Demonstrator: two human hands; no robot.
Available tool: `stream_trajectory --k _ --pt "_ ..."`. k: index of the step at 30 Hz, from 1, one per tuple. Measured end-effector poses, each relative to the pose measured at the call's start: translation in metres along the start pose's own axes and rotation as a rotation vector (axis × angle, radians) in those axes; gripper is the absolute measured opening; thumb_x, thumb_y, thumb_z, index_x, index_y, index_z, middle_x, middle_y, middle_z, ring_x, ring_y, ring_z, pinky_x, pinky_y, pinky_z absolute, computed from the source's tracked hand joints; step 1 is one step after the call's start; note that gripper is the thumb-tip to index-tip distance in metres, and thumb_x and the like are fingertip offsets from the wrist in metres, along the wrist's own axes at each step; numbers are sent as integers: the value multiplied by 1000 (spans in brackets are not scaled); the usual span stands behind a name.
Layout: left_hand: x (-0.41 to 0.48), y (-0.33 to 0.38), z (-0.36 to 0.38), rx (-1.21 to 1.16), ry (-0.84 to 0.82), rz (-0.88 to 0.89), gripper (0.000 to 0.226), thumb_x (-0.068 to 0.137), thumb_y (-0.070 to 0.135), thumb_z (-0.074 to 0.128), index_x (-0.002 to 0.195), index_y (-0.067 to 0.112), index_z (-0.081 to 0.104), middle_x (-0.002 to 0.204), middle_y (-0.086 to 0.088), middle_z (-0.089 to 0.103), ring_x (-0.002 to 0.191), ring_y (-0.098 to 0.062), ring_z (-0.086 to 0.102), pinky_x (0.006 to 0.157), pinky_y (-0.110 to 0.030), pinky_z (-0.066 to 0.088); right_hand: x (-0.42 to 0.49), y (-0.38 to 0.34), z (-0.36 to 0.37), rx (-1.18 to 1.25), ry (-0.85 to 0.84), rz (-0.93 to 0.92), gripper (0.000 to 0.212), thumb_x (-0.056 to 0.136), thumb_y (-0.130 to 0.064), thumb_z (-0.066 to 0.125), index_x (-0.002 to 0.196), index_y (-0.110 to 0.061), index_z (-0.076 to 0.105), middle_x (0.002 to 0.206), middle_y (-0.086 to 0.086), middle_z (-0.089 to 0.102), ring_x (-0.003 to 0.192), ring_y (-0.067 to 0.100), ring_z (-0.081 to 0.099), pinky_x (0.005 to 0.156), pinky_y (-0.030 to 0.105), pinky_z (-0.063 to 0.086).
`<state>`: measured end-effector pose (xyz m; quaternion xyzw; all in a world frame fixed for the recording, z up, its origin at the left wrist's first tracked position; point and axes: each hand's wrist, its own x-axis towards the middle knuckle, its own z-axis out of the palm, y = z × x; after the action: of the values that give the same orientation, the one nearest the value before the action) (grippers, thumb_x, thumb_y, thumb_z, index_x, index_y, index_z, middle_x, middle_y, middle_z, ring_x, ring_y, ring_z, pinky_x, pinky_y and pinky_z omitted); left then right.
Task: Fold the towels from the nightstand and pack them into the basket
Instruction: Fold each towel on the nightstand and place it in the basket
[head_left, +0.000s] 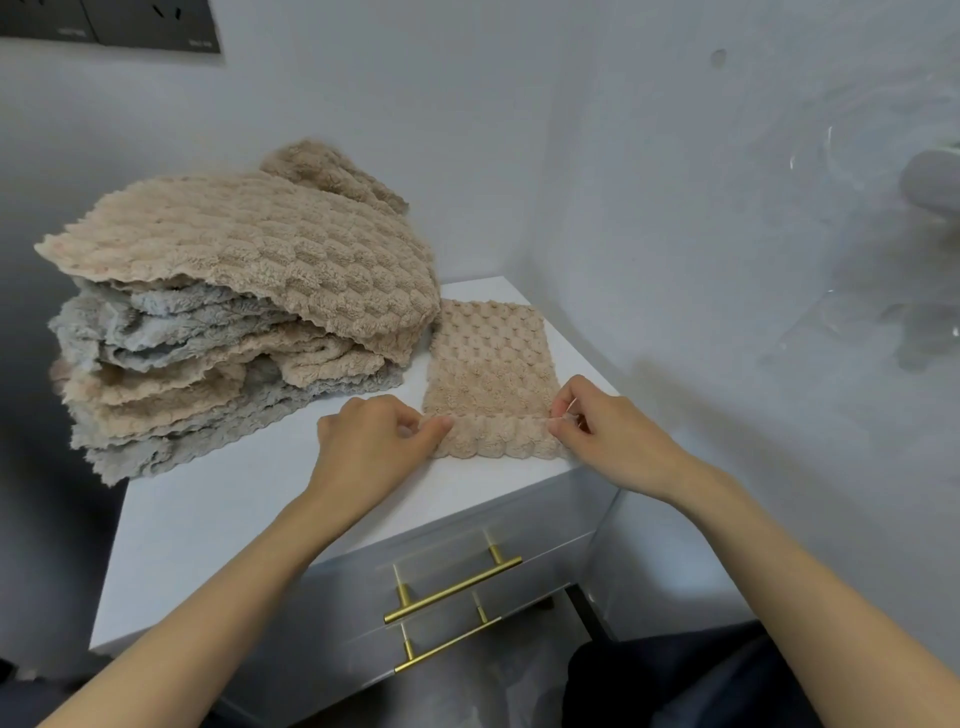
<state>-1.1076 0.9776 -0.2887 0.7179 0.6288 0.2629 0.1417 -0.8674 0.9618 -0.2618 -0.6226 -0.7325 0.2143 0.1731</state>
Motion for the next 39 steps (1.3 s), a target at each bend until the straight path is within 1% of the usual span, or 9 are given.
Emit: stream_trajectory --k 7,9,13,16,19,26,31,35,39 --pt "3 5 5 91 53 -65 33 83 52 57 61 28 54 95 7 48 107 -24 40 80 -33 15 -2 -11 10 -351 169 -25 12 97 -24 47 109 -20 46 93 -4 58 92 21 51 65 31 36" --pt "5 5 8 45 36 -73 35 83 49 58 57 26 53 95 6 50 104 -21 37 78 -32 14 -3 -19 11 -472 311 -187 22 89 -11 59 109 -18 58 103 -2 61 98 23 53 72 31 39" --pt "9 1 9 25 22 -83 38 82 51 59 55 26 55 95 6 49 99 -17 31 75 -32 13 -11 -41 24 -422 348 -500 45 68 7 77 107 -13 72 111 0 70 103 21 66 82 31 53" --pt "11 1 9 55 17 -111 40 80 55 58 54 24 58 93 6 48 105 -22 36 76 -33 15 -14 -48 45 -462 103 -487 52 92 -6 58 142 -13 44 147 2 44 137 16 40 113 26 25" --pt "13 0 9 75 17 -129 42 79 59 57 50 28 54 89 7 48 108 -23 38 75 -33 11 -18 -45 54 -493 -17 -408 51 106 -27 26 153 -15 11 160 1 10 148 13 8 110 19 -8" --pt "14 -2 5 130 -30 -118 41 78 66 55 54 33 55 85 7 50 110 -26 41 80 -36 15 -30 -28 38 -559 -48 -216 53 106 -30 18 154 -16 2 161 1 4 148 12 6 117 24 6" --pt "5 3 2 72 145 208 16 86 43 62 94 32 54 100 13 47 106 -12 42 84 -25 11 -30 -23 26 -604 -48 -115 56 103 -18 32 154 -18 7 161 -1 11 144 15 23 110 33 33" --pt "-1 4 -6 204 -40 635 28 89 3 62 114 13 67 115 -2 62 107 -25 55 91 -38 43 -23 -22 21 -647 -16 -121 67 92 -1 38 152 -19 15 159 -2 21 128 24 47 89 34 46" --pt "-7 -3 -5 135 -138 538 43 93 30 55 135 23 53 139 10 51 127 -9 48 106 -26 38 -18 -14 22 -658 60 -139 59 88 1 40 140 -25 36 127 0 59 95 26 60 62 29 34"
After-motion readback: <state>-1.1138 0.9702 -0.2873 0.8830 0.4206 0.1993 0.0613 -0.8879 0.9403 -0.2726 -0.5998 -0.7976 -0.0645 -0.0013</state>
